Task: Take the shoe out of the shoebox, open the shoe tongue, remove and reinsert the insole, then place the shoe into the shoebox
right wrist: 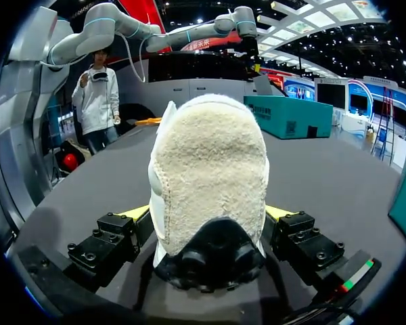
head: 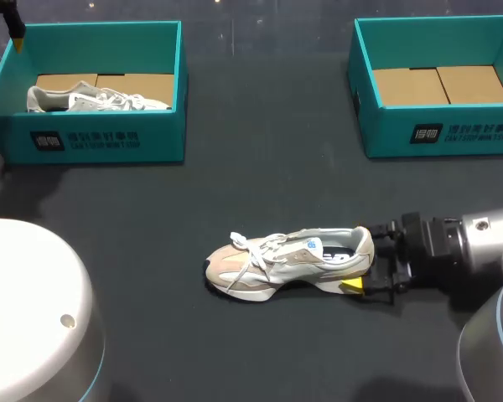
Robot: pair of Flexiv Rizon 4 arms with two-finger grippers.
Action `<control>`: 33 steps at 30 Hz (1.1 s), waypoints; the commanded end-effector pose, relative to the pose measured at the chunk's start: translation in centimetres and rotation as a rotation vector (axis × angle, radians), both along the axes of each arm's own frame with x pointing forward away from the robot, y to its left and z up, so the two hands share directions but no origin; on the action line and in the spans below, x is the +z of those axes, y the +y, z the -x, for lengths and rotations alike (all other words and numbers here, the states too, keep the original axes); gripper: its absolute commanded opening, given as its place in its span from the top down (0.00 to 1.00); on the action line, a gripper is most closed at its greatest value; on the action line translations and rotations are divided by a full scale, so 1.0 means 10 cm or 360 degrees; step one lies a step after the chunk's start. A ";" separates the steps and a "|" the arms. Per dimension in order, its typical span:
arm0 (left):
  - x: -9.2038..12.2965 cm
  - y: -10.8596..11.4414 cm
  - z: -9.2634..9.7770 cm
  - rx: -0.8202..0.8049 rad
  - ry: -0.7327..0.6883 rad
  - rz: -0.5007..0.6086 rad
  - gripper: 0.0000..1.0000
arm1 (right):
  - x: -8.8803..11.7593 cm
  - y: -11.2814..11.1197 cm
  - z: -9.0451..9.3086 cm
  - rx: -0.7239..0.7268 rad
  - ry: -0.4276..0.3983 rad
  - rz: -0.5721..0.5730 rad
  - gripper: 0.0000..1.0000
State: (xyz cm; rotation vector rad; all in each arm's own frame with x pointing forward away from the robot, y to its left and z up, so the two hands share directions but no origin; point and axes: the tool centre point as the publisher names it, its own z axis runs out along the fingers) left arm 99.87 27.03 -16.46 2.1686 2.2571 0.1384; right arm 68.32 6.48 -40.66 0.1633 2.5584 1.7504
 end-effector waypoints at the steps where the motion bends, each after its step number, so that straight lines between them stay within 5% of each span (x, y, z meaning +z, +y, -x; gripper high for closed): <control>1: 0.01 0.01 0.00 -0.0002 0.0000 -0.0002 0.00 | -0.03 0.02 -0.01 0.0008 0.0002 -0.0009 0.00; 25: 0.01 0.01 0.00 -0.0002 0.0000 -0.0002 0.00 | -0.07 0.13 -0.04 0.0049 -0.0012 -0.0006 0.00; 29: 0.01 0.01 0.00 -0.0002 0.0000 -0.0002 0.00 | -0.07 0.13 -0.05 0.0054 -0.0020 -0.0006 0.73; 30: 0.01 0.01 0.00 -0.0002 0.0000 -0.0002 0.00 | -0.07 0.14 -0.05 0.0055 -0.0021 -0.0006 1.00; 33: 0.01 0.01 0.00 -0.0002 0.0000 -0.0002 0.00 | -0.07 0.14 -0.07 0.0072 -0.0028 0.0001 1.00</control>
